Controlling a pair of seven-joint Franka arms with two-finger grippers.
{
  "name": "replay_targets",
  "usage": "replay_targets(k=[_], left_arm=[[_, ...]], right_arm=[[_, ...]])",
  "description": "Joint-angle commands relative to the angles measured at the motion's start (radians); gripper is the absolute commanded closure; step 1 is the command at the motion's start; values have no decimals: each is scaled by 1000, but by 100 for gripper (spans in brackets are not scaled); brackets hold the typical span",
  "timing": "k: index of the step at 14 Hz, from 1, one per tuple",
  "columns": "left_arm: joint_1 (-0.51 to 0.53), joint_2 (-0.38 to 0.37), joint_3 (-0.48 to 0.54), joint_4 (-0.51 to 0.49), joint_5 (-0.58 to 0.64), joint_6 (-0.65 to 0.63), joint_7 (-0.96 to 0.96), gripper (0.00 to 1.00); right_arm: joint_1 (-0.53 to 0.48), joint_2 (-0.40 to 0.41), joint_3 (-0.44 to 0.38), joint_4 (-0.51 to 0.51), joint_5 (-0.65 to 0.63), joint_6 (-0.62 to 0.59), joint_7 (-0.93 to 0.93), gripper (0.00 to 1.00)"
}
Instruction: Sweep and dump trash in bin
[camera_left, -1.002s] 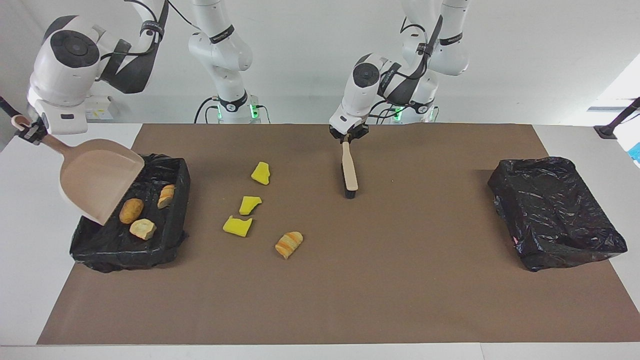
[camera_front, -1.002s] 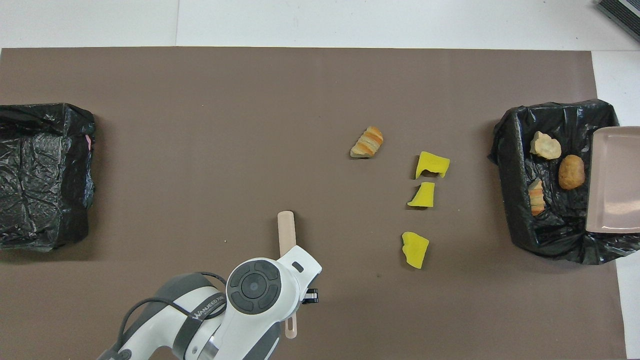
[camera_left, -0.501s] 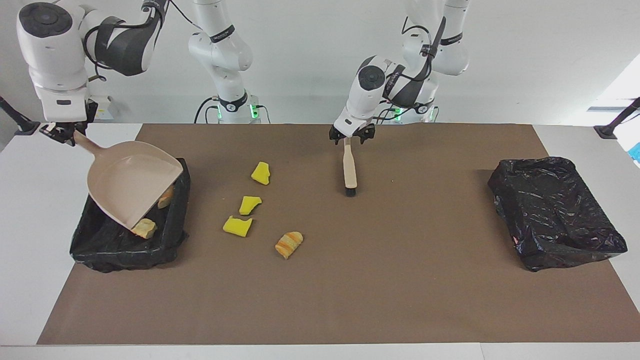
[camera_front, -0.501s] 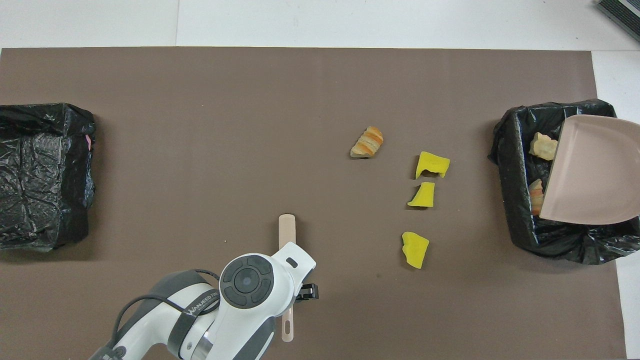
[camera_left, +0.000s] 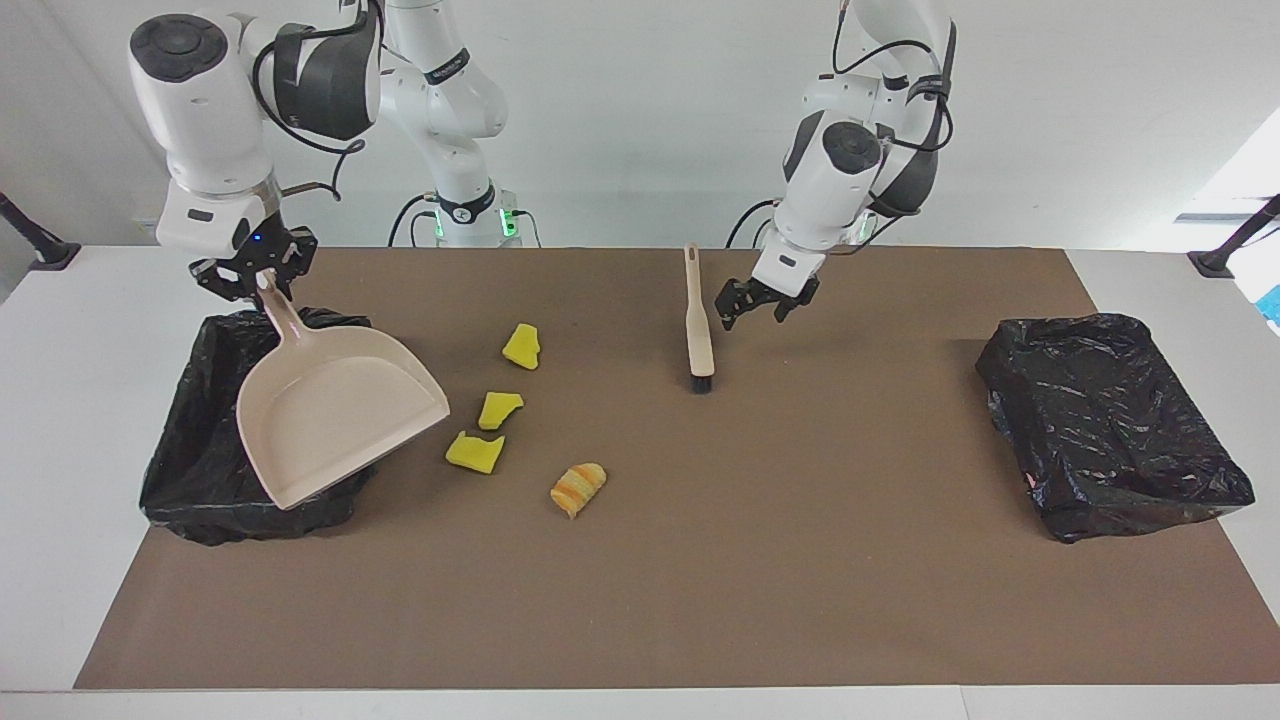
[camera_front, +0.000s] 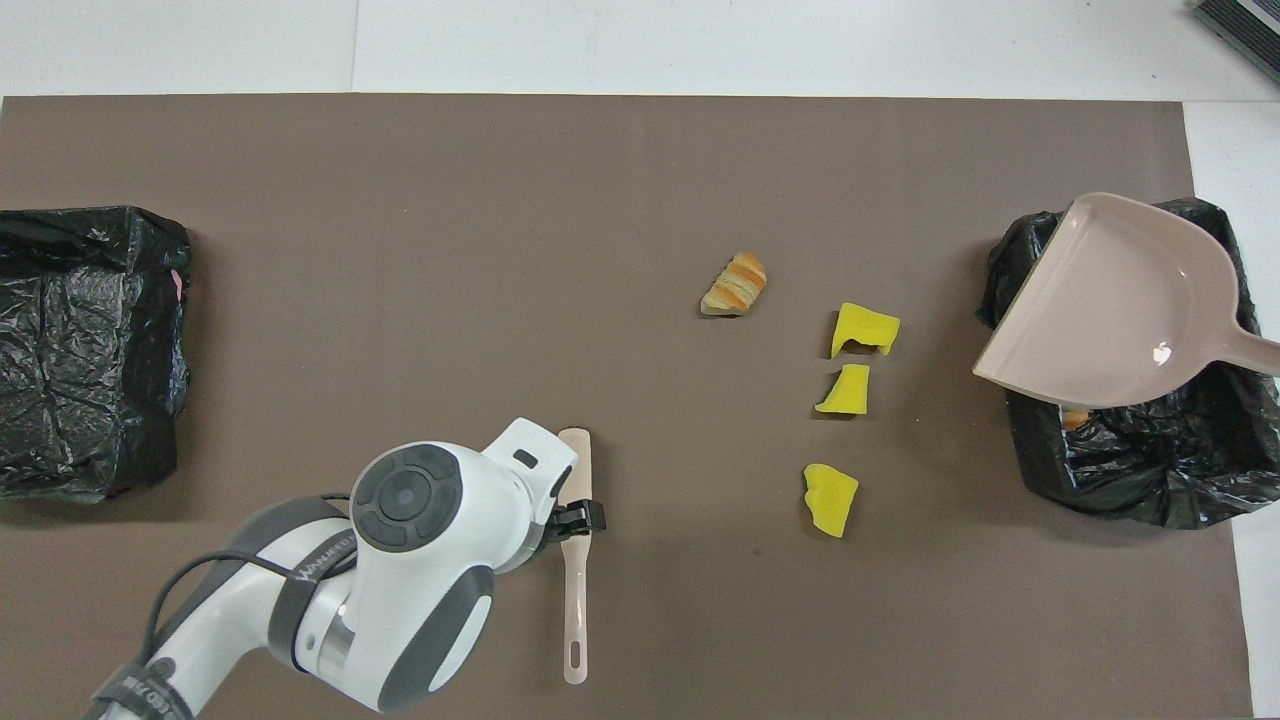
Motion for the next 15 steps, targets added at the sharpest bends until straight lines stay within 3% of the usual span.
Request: replay_targets(k=[1, 5, 11, 15], left_arm=[[108, -10, -10, 89, 59, -91, 60, 0], [249, -10, -10, 143, 63, -117, 265, 0], [447, -14, -8, 219, 71, -287, 602, 0], [449, -5, -11, 362, 155, -424, 613, 0]], right_arm=[[67, 6, 2, -6, 109, -13, 288, 100], [176, 83, 4, 47, 246, -10, 630, 100], [438, 298, 4, 222, 237, 55, 1033, 100], [567, 439, 4, 327, 234, 131, 1235, 100]])
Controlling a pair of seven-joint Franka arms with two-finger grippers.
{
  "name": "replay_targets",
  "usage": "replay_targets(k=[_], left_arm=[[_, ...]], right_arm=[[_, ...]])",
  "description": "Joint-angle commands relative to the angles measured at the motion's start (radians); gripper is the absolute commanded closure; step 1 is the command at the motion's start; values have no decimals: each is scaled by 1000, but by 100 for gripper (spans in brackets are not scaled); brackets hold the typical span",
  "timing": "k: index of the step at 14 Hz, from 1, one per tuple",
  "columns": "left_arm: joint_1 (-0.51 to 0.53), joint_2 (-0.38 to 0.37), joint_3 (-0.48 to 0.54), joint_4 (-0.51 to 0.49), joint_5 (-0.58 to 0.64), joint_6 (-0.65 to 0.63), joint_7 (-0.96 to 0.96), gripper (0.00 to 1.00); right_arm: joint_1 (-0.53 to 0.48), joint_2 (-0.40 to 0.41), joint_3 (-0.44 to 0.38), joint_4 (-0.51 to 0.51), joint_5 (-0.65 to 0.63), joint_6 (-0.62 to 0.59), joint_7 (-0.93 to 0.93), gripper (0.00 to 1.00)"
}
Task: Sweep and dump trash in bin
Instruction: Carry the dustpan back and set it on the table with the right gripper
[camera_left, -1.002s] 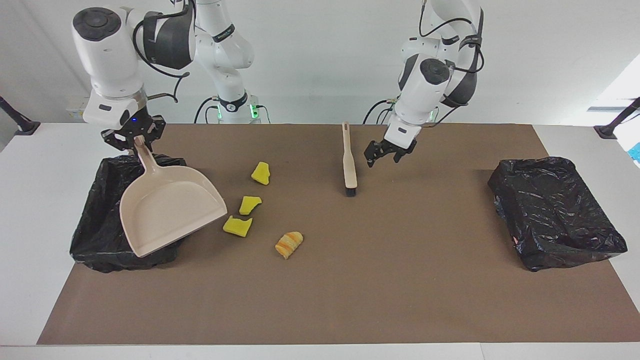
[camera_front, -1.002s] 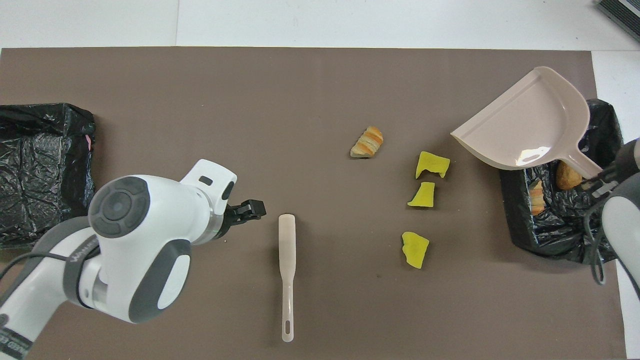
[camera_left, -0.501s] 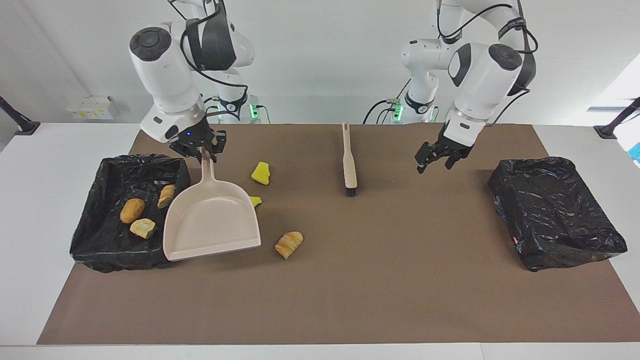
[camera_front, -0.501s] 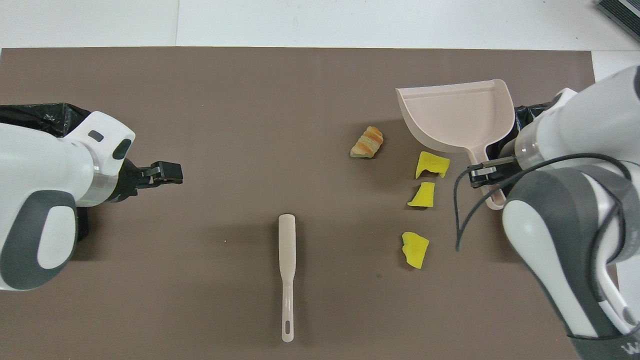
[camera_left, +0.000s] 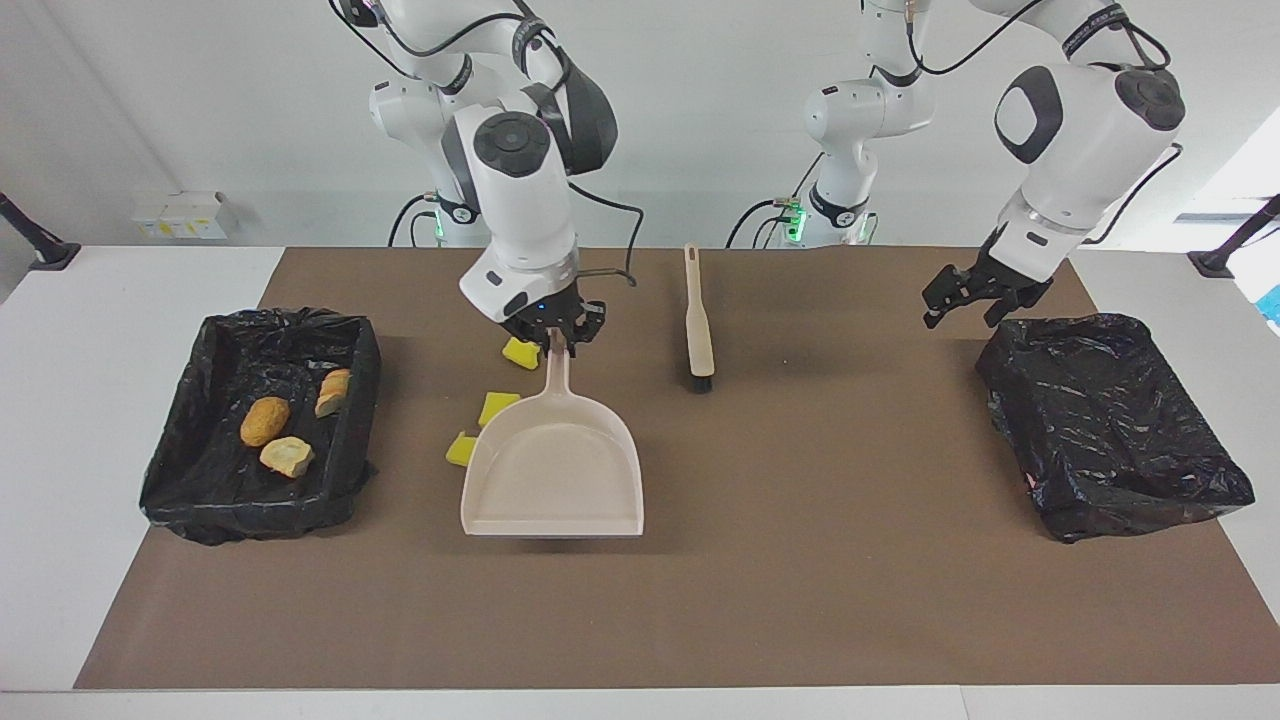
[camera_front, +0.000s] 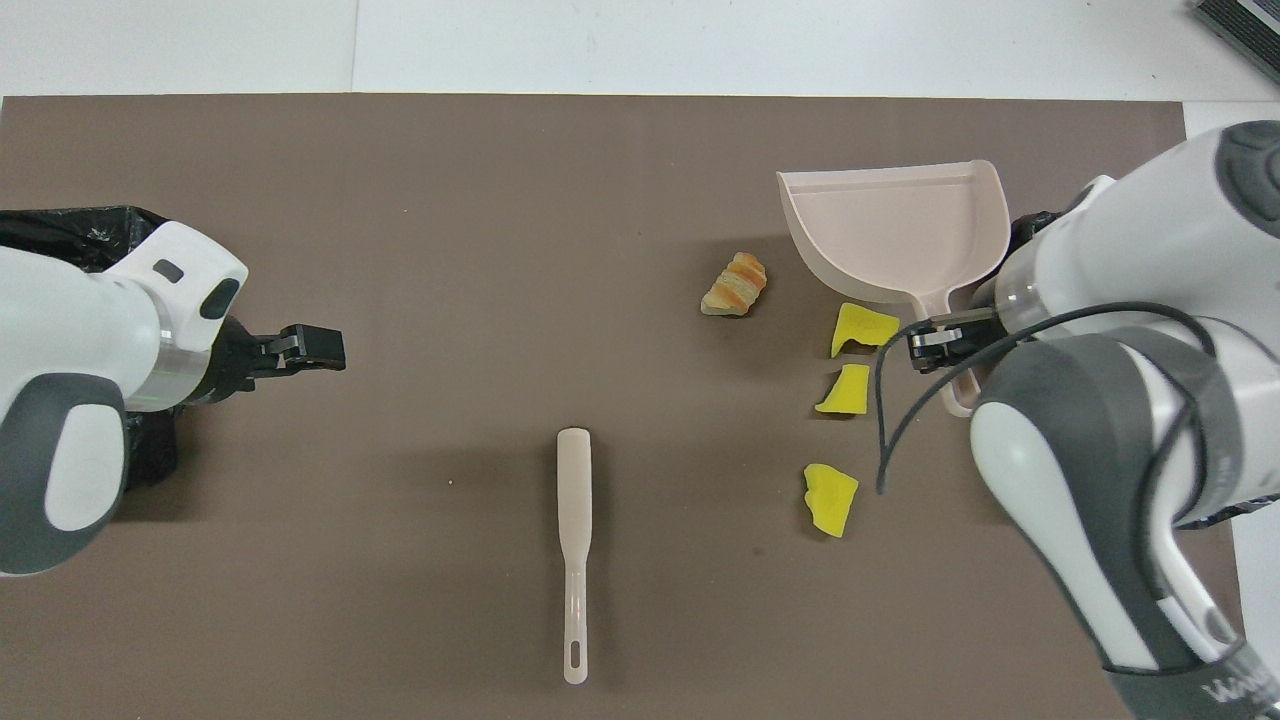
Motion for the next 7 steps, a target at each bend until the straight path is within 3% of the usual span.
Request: replay_targets(k=[1, 3, 7], left_arm=[[6, 3, -14, 97, 33, -92, 3, 0], [6, -5, -13, 139, 30, -130, 3, 0], [6, -20, -11, 130, 23, -147, 7, 0]], right_arm=[[67, 127, -3, 129, 1, 21, 113, 100], [132, 214, -14, 220, -2, 20, 139, 100], [183, 369, -11, 353, -66, 58, 153, 100]])
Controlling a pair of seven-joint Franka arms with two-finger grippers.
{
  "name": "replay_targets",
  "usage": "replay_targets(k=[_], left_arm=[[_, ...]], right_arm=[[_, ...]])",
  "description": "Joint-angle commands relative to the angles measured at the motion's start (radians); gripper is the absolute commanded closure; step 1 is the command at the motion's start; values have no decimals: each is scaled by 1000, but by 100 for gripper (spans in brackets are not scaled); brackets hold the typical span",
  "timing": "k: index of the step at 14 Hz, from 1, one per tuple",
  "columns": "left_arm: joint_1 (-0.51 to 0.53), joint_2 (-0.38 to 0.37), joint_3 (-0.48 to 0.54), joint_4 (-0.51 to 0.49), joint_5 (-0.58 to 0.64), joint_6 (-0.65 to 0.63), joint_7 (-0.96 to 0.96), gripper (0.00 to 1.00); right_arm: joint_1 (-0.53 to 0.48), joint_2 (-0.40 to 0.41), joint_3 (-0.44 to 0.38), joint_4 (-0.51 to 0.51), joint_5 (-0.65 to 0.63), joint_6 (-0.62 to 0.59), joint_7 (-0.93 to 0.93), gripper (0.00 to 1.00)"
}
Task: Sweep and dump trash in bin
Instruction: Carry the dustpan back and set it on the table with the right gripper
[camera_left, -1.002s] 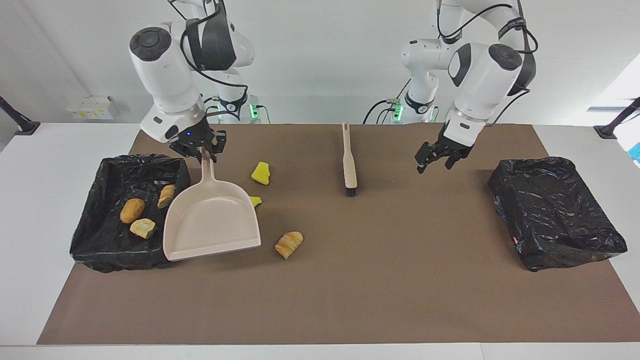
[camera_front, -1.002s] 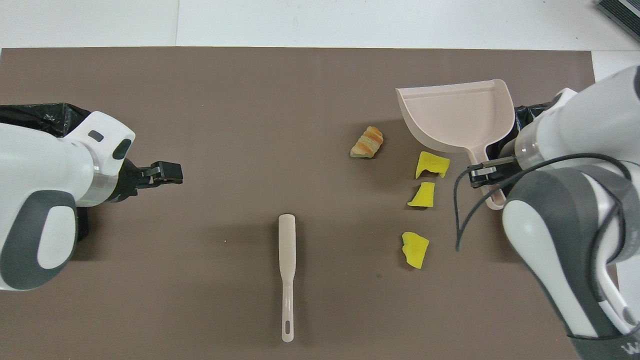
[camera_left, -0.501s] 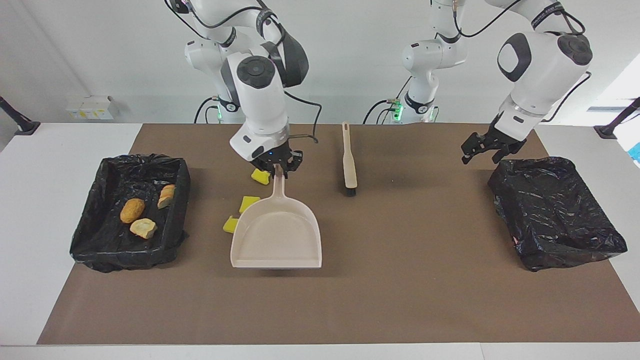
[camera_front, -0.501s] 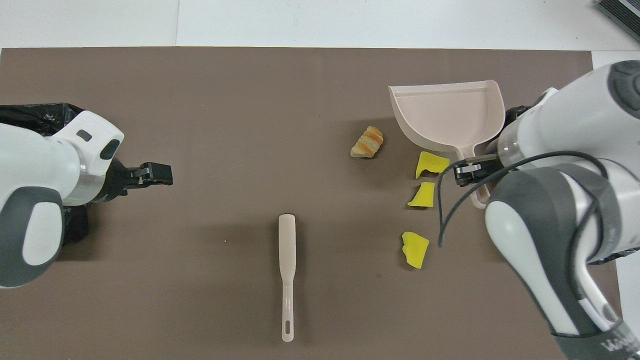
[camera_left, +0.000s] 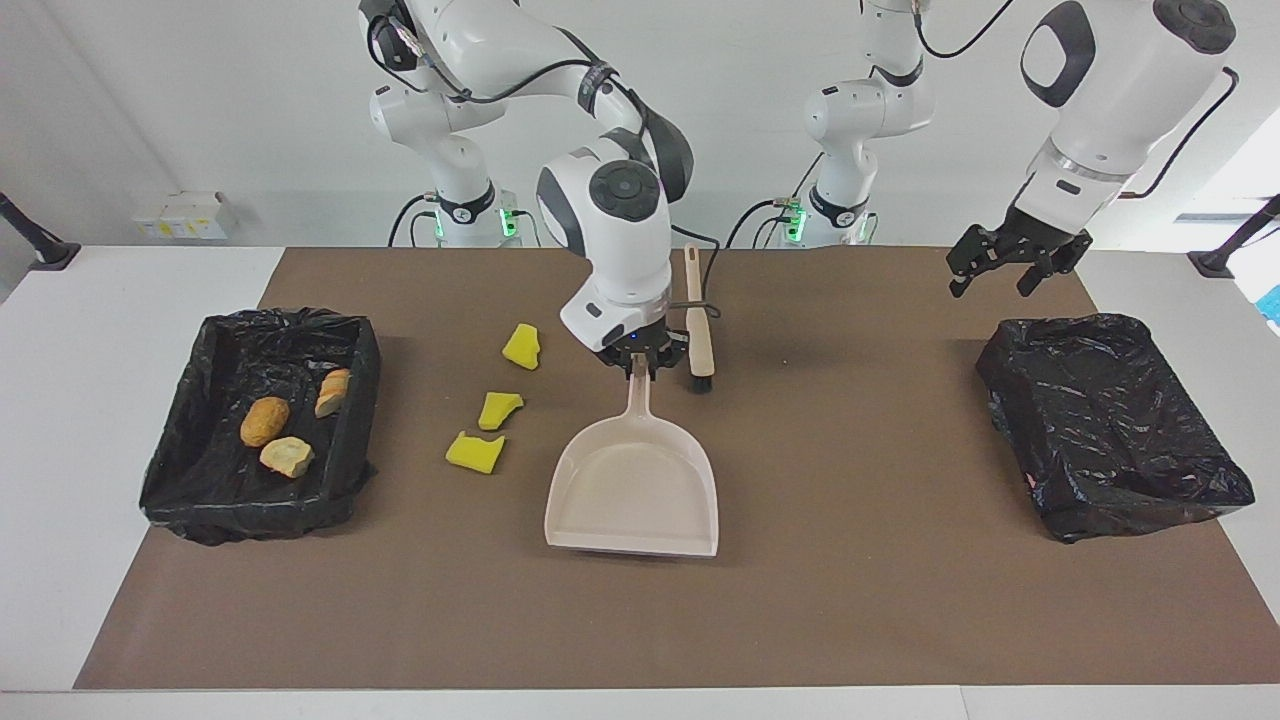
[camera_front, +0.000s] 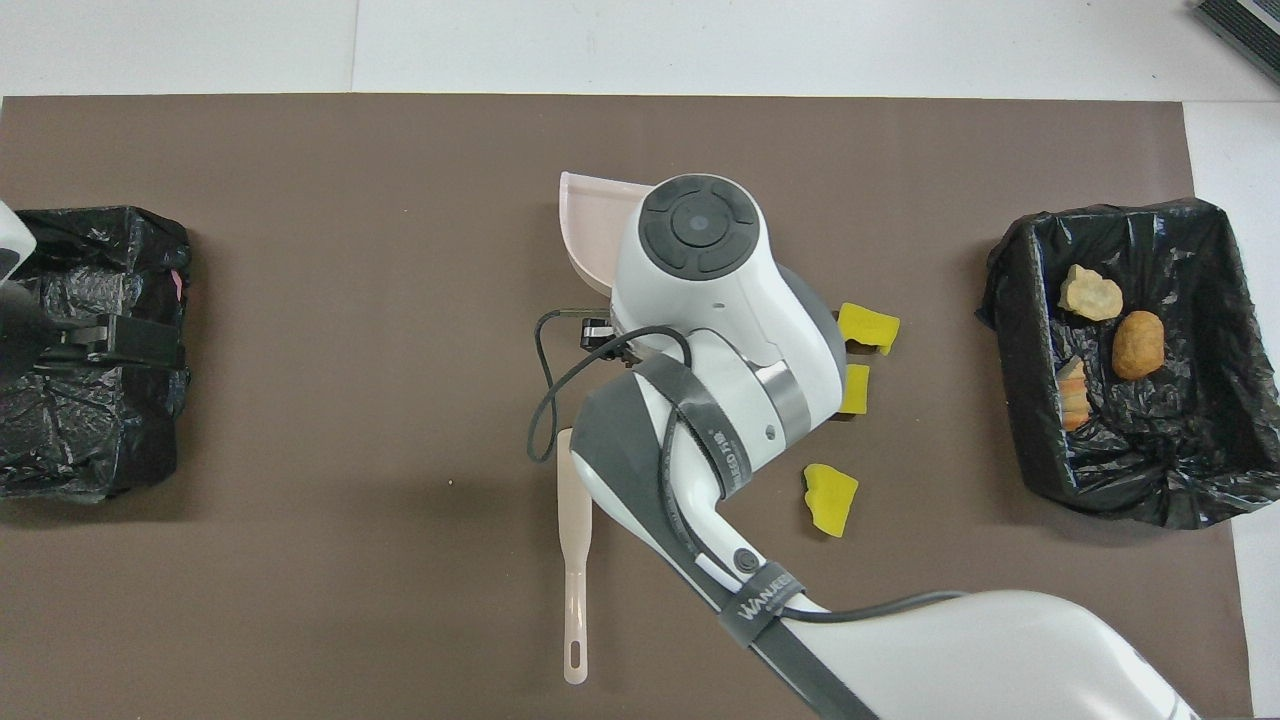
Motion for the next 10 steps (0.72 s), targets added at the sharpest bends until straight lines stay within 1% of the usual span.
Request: replay_targets(k=[1, 3, 4, 5, 9, 10], left_arm=[[6, -4, -3, 3, 9, -22, 7, 0], [6, -4, -3, 3, 9, -22, 7, 0], [6, -4, -3, 3, 7, -23, 7, 0], [4, -4, -3, 3, 7, -23, 5, 0], [-3, -6, -3, 4, 7, -34, -9, 0], [-3, -4, -5, 15, 9, -72, -7, 0]], right_arm=[[12, 116, 0, 114, -39, 49, 6, 100], [13, 133, 0, 114, -41, 76, 6, 100], [13, 130, 1, 113, -41, 72, 7, 63], [16, 122, 1, 108, -47, 70, 7, 1], [13, 66, 5, 97, -42, 60, 27, 0], [13, 32, 5, 68, -41, 58, 35, 0]])
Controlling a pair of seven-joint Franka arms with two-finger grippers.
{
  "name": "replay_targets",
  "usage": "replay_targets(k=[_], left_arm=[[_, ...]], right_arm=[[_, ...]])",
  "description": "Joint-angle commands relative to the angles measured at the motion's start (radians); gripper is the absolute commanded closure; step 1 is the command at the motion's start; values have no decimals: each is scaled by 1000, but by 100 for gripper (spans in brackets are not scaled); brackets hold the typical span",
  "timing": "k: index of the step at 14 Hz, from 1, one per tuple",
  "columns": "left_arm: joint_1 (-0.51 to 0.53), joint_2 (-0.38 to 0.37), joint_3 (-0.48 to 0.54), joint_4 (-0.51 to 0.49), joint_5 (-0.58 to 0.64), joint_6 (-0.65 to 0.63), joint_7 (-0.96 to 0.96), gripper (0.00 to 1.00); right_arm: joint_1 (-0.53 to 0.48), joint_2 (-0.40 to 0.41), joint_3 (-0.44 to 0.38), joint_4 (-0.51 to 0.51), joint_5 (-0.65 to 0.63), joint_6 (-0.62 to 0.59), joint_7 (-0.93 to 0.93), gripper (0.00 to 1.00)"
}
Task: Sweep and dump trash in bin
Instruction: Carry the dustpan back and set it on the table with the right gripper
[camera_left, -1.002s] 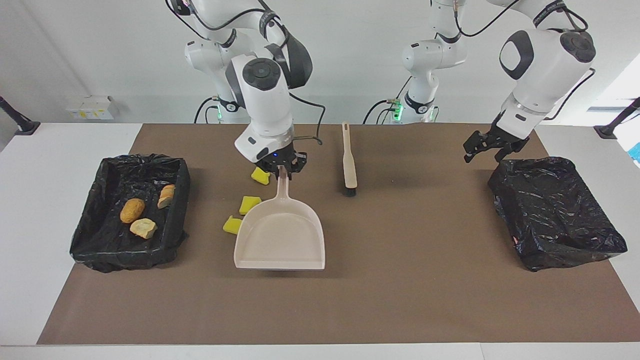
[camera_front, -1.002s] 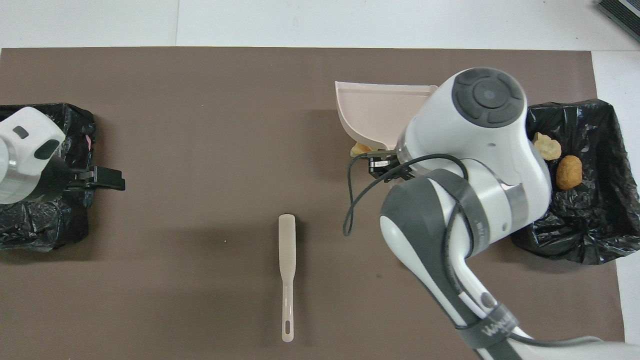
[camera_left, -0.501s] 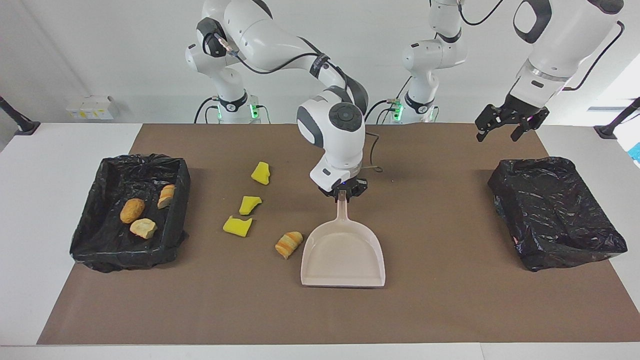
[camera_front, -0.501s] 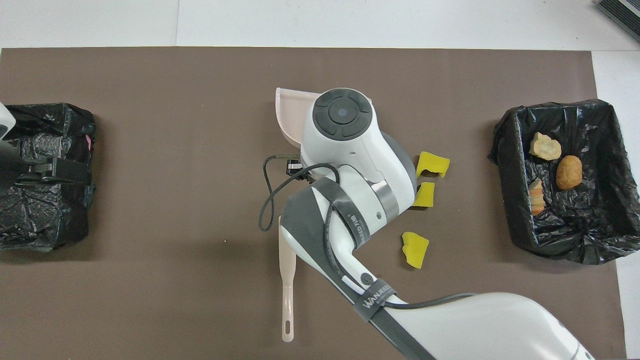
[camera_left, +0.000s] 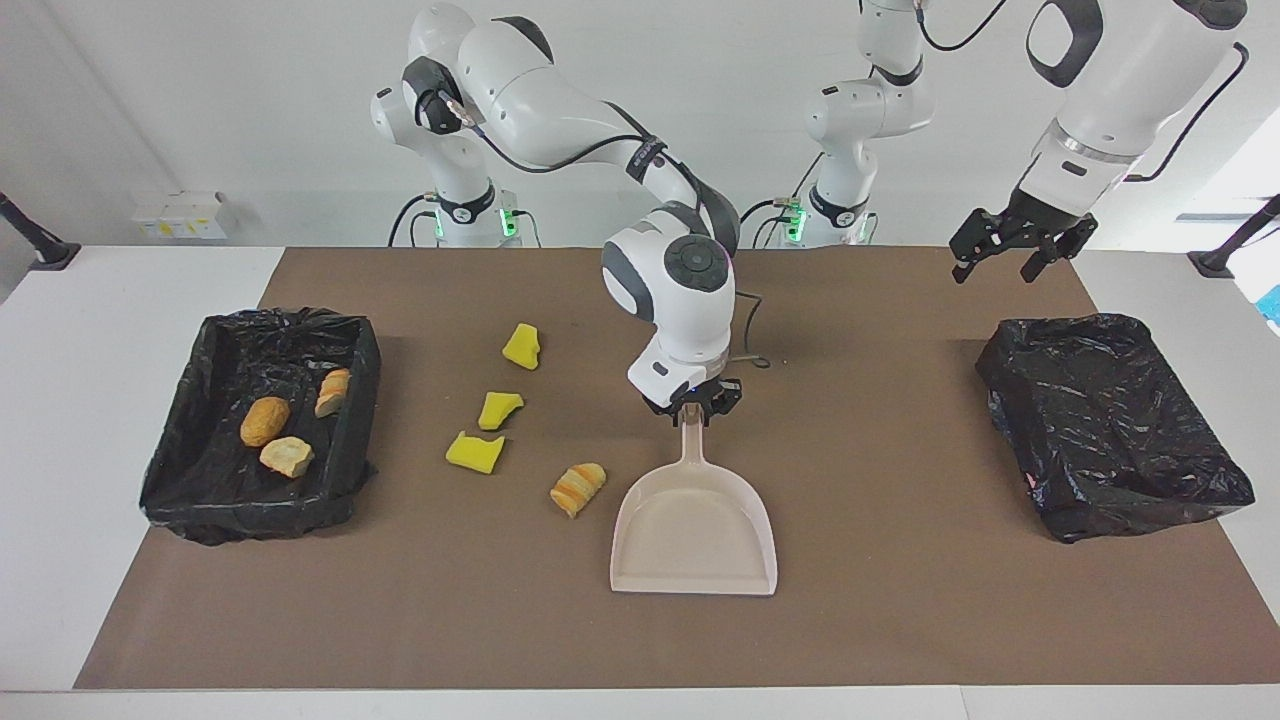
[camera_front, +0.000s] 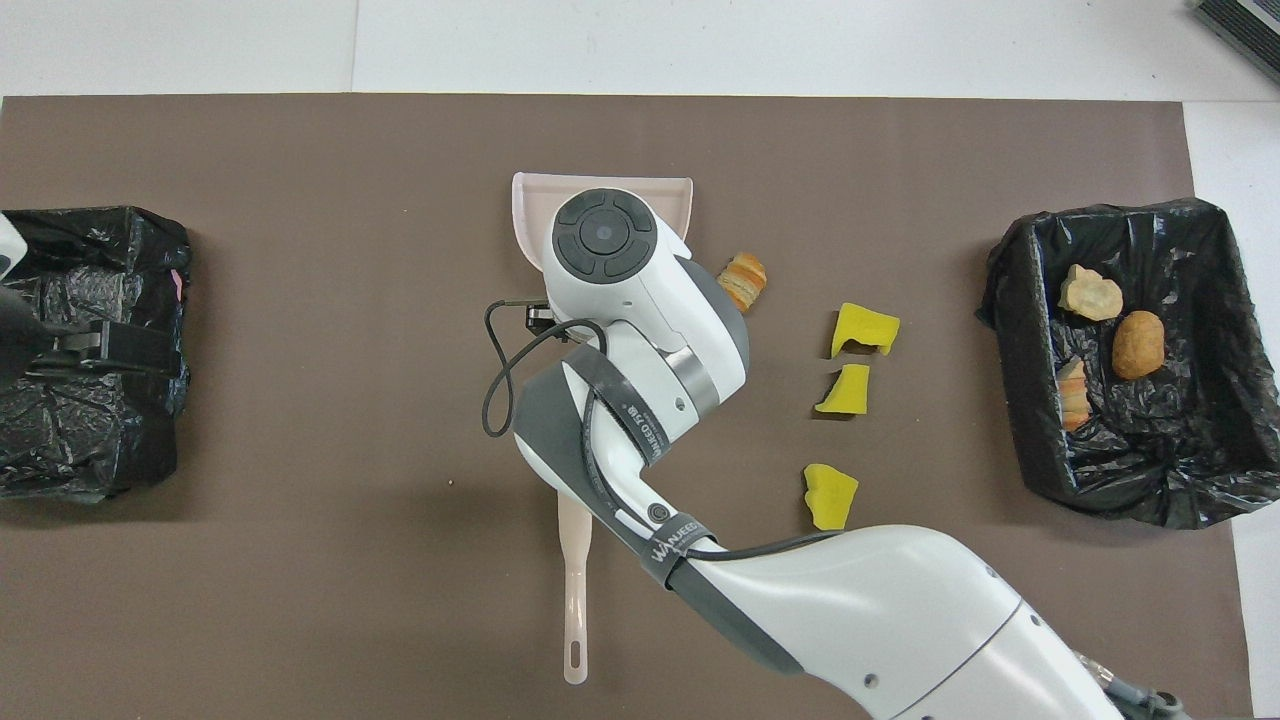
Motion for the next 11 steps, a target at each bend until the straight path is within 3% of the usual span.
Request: replay_targets(k=[1, 6, 11], left_arm=[[-5, -3, -3, 29, 17, -90, -7, 0], [-3, -4, -7, 125, 23, -275, -5, 0], [6, -23, -5, 115, 17, -261, 2, 0]], right_arm=[[-4, -101, 8, -84, 4, -6, 34, 0], [-24, -337, 8, -343, 6, -8, 27, 0], [-33, -551, 8, -628, 9, 41, 20, 0]])
